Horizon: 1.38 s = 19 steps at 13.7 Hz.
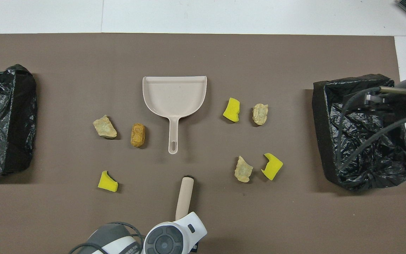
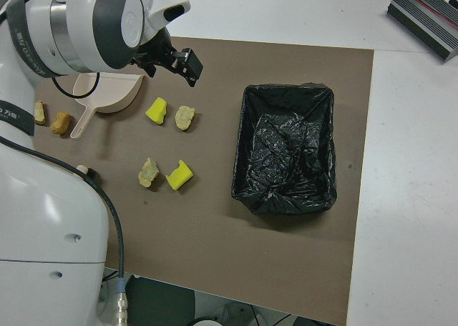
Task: Sweep and dump trash in bin
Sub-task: 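Grasp the brush with the left gripper while the right gripper reaches the dustpan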
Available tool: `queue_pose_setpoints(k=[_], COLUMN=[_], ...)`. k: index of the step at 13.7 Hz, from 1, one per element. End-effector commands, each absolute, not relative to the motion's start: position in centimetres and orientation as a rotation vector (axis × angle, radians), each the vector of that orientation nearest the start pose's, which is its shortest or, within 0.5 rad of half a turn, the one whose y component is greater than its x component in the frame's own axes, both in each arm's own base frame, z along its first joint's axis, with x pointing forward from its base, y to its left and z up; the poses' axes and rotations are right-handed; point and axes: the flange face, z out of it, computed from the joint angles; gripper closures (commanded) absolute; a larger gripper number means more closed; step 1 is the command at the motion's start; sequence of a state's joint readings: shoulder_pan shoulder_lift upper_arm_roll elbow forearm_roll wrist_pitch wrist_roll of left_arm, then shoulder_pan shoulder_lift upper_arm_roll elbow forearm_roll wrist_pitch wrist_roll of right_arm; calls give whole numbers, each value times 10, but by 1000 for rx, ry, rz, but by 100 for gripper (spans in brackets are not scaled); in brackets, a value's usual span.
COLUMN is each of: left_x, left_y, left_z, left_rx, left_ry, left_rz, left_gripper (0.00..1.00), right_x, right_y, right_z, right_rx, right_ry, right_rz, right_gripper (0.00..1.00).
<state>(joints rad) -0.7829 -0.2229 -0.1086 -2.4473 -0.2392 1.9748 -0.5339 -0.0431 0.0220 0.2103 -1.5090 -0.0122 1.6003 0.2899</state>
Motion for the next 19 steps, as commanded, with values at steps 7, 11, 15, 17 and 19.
queue_pose_setpoints(k=[7,11,15,17,19], left_x=[388,446,483,496,509], left_y=[-197,-98,-53,-39,-25], left_z=[464,454,429,410,388], left_rx=[-3035,-3064,-3035,-3039,-3049], left_ry=[331,390,448,477,492], left_rz=[386,264,237,217,197], left_gripper=[100,100,100,100,100], right_x=[593,591,593,591,589], right_y=[245,323,377,416,440], right_z=[551,490,429,395,377], right_rx=[-3117,-3123,-3085,-3041,-3017], right_ry=[78,-36,60,120,128], right_rz=[-187,-206,-211,-219,-224], right_gripper=[0,0,0,0,0])
